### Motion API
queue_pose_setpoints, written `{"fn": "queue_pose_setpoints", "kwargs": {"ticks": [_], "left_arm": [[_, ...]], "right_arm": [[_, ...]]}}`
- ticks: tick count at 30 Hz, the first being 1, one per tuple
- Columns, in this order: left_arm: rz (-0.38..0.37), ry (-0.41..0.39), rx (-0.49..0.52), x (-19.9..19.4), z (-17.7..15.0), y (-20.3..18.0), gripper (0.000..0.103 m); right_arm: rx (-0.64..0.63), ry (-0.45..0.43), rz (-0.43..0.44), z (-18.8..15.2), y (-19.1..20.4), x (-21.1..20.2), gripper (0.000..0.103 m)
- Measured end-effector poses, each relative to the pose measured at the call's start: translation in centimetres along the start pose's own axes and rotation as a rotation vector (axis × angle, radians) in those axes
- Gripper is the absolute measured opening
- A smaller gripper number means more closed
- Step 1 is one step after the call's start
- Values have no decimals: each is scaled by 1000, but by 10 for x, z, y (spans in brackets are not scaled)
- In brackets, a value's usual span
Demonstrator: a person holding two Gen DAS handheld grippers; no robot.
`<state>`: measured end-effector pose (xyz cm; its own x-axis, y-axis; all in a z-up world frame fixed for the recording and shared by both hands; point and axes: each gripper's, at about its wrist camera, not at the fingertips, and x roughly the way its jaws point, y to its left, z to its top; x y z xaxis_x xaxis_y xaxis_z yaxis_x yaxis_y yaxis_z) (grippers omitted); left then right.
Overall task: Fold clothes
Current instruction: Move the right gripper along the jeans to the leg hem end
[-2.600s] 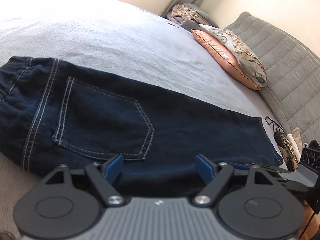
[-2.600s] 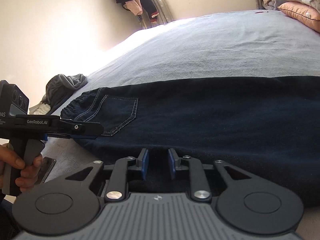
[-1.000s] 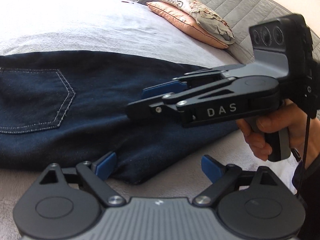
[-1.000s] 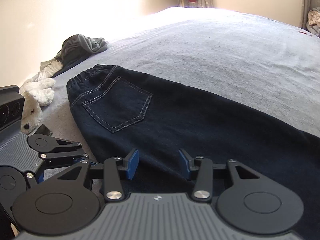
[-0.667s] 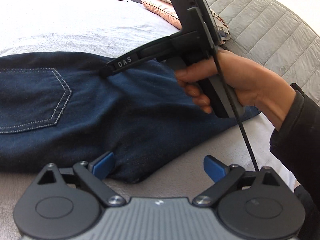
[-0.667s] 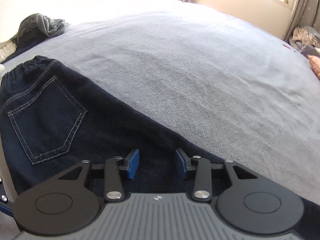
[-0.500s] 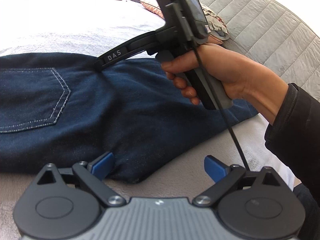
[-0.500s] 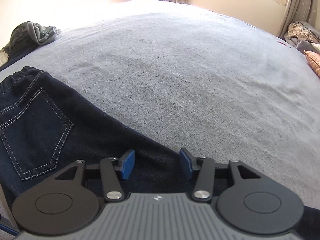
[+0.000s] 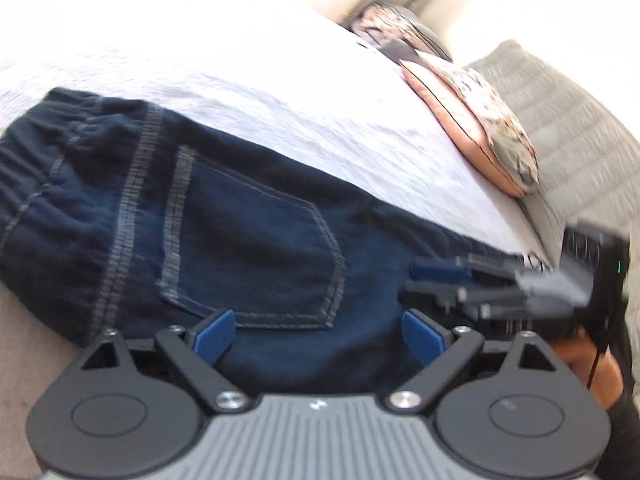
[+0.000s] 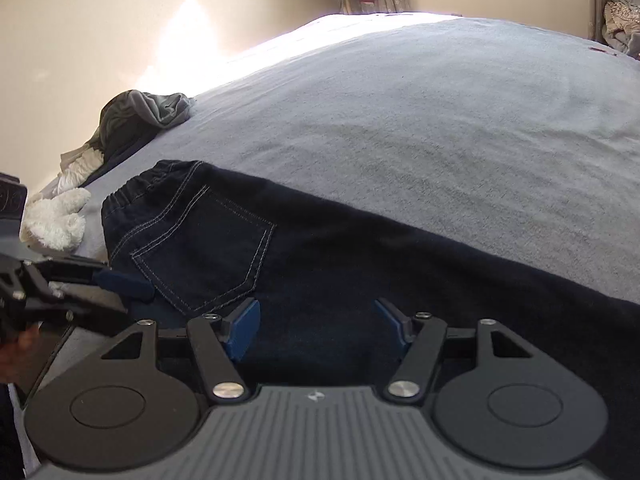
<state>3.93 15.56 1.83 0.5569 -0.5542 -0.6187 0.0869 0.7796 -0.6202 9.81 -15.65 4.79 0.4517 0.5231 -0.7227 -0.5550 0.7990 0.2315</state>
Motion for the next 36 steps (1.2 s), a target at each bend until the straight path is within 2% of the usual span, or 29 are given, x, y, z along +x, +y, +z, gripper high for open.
{"fn": "queue_pose_setpoints", "kwargs": {"ticks": [1, 2, 4, 5, 7, 8, 10, 12, 15, 18, 20, 22, 23, 24, 25, 27, 30, 34, 36], "left_arm": [[-14, -10, -40, -1, 4, 9, 82], [-9, -14, -36, -1, 5, 9, 80], [1, -22, -27, -1, 7, 9, 80], [6, -26, -23, -1, 8, 9, 80], [16, -33, -14, -1, 9, 9, 80], [21, -37, -10, -1, 10, 9, 81], [31, -45, -1, -1, 12, 9, 80], [40, -53, 8, -1, 14, 9, 80], [62, -55, 41, 2, 15, 6, 78], [77, -51, 63, 4, 15, 6, 78], [84, -50, 66, 5, 16, 5, 78], [96, -48, 81, 5, 15, 2, 78], [103, -48, 92, 6, 15, 1, 78], [110, -47, 103, 6, 14, -1, 78], [116, -47, 113, 6, 13, -2, 78], [122, -46, 126, 5, 12, -3, 78], [121, -42, 133, 5, 12, -3, 78], [116, -42, 115, 3, 13, -1, 78], [125, -38, 127, 4, 13, -3, 78]], "right_arm": [[-49, -1, -27, -9, 10, 5, 68], [-91, -20, -68, -14, 19, 7, 69], [-98, -26, -121, -14, 30, 7, 68], [-50, -40, -99, -10, 30, 0, 64], [5, -91, -10, -8, 34, -13, 63], [9, -87, 19, -9, 40, -15, 63], [-64, -25, -16, -19, 57, -2, 63], [-144, -30, -75, -35, 68, 6, 63], [-111, -25, -75, -39, 58, -9, 61], [-84, -11, -98, -58, 26, -36, 61], [-6, -3, -123, -69, -7, -57, 61], [82, -4, -130, -86, -44, -80, 56], [119, -3, -130, -93, -59, -91, 41], [151, 3, -156, -97, -73, -101, 13], [180, 9, -193, -102, -85, -110, 0], [235, 14, -258, -111, -110, -129, 0], [357, -4, -307, -128, -149, -156, 0], [488, -30, -415, -154, -181, -190, 0], [556, -54, -438, -168, -192, -208, 0]]}}
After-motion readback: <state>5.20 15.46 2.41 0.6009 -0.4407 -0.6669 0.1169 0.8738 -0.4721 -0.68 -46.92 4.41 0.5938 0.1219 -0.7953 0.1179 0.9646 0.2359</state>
